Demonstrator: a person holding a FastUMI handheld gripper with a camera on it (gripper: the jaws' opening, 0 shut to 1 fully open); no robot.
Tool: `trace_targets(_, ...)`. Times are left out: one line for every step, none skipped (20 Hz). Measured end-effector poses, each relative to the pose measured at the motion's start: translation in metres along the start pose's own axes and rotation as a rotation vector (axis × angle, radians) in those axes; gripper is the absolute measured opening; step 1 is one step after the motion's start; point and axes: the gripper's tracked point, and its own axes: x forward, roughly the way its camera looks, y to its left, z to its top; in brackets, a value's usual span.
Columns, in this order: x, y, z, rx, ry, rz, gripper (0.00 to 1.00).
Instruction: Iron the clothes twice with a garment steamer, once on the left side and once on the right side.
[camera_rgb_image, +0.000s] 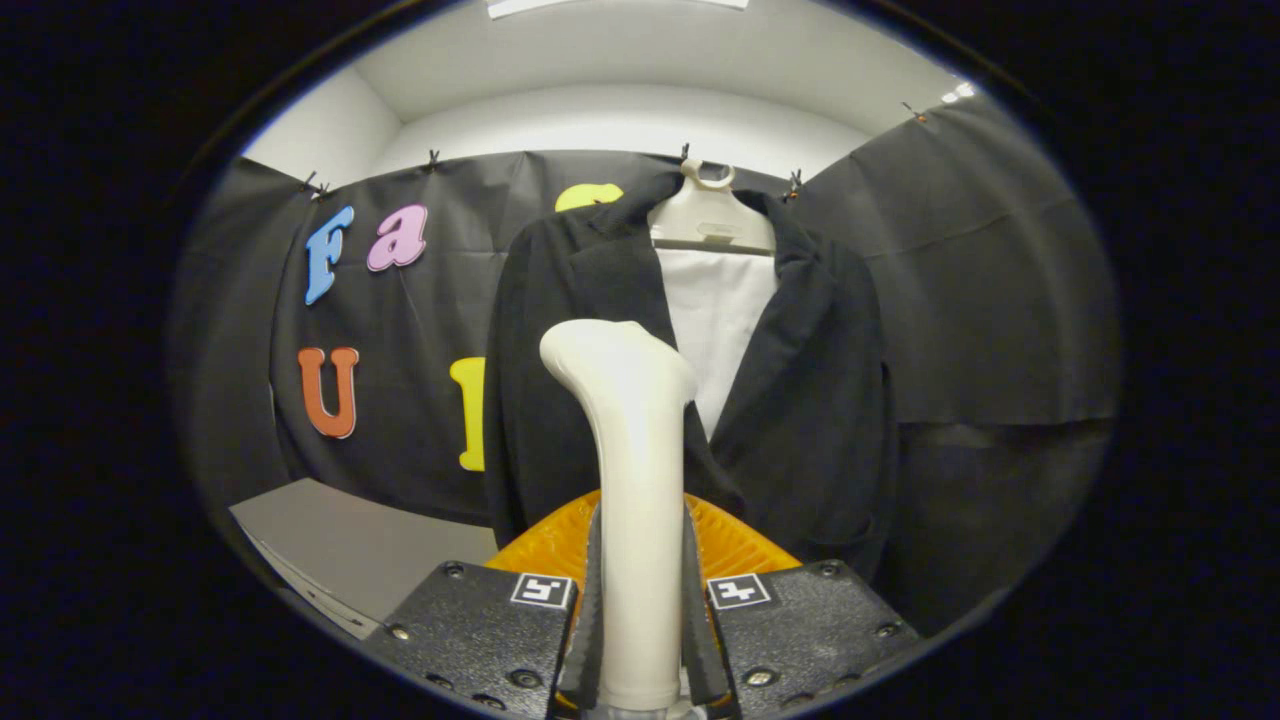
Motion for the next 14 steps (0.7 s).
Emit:
trace_targets(0.0, 0.0, -0.007, 0.001, 0.014, -0.001, 0.36)
trace_targets(0.002, 0.0, -0.015, -0.001, 0.027, 0.0, 0.36)
trace_targets(0.001, -0.001, -0.021, 0.0, 0.037, -0.002, 0.36)
trace_targets(0.001, -0.002, -0.028, -0.001, 0.047, -0.006, 0.36)
trace_targets(0.001, -0.003, -0.034, -0.002, 0.055, -0.01, 0.36)
trace_targets(0.0, -0.004, -0.042, -0.004, 0.064, -0.011, 0.36)
trace_targets(-0.001, -0.004, -0.049, -0.006, 0.073, -0.012, 0.36)
trace_targets(-0.001, -0.005, -0.058, -0.009, 0.086, -0.015, 0.36)
trace_targets(-0.001, -0.006, -0.067, -0.015, 0.102, -0.02, 0.36)
trace_targets(-0.001, -0.007, -0.078, -0.019, 0.12, -0.026, 0.36)
trace_targets(-0.002, -0.006, -0.087, -0.02, 0.14, -0.026, 0.36)
trace_targets(-0.002, -0.007, -0.097, -0.016, 0.164, -0.026, 0.36)
trace_targets(-0.002, -0.006, -0.106, -0.009, 0.185, -0.024, 0.36)
trace_targets(0.001, -0.004, -0.114, -0.007, 0.2, -0.027, 0.36)
